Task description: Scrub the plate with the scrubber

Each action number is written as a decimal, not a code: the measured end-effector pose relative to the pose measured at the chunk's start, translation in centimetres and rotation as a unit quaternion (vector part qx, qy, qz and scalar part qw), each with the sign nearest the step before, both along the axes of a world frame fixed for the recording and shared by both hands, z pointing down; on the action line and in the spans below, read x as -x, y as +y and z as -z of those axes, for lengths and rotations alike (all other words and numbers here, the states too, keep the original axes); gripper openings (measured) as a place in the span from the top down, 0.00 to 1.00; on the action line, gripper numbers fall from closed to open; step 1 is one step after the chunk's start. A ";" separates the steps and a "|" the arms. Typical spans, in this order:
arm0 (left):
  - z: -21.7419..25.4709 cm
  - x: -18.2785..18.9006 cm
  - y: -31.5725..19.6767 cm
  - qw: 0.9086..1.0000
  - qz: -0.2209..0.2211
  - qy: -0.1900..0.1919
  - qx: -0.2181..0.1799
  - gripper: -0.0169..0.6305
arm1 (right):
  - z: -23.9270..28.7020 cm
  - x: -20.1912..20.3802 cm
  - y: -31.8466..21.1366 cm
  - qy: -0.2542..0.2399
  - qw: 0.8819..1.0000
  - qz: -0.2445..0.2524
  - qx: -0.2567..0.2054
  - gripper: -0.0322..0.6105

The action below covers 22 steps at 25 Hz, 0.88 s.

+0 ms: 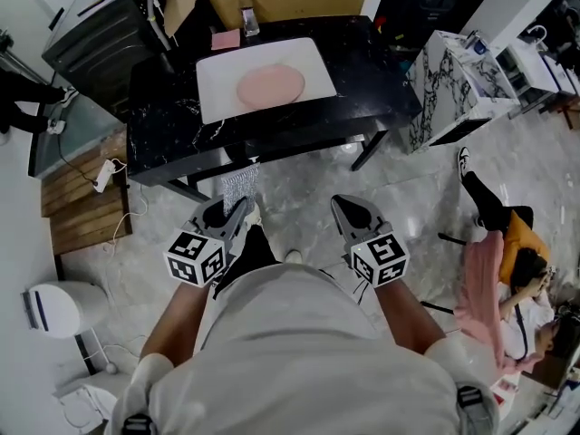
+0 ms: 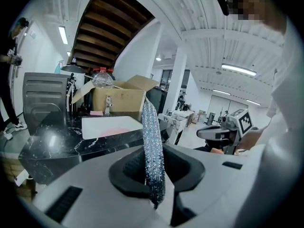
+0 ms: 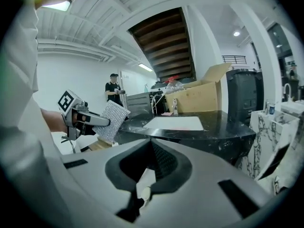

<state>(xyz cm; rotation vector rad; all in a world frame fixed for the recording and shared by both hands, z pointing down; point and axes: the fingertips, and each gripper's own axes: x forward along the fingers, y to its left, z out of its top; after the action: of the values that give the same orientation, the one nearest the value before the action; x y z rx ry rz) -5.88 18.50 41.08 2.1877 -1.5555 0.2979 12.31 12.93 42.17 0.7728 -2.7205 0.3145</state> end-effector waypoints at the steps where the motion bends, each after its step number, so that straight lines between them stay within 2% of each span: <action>1: 0.1 -0.1 0.0 1.000 -0.001 -0.002 0.000 0.87 | 0.0 -0.1 0.1 0.000 1.000 0.001 -0.002 0.95; 14: 0.1 -1.2 -0.6 1.000 -0.010 -0.003 0.004 0.87 | -0.2 0.0 1.1 -0.002 1.000 0.015 -0.010 0.95; 22: 0.3 -1.7 -0.7 1.000 -0.017 -0.002 0.003 0.87 | 0.2 -0.4 0.9 -0.003 1.000 0.006 -0.014 0.95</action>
<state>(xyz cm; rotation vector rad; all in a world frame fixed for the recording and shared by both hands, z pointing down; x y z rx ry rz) -4.15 17.75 40.80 2.2117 -1.5202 0.3175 12.76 13.79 41.99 0.7641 -2.7403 0.2776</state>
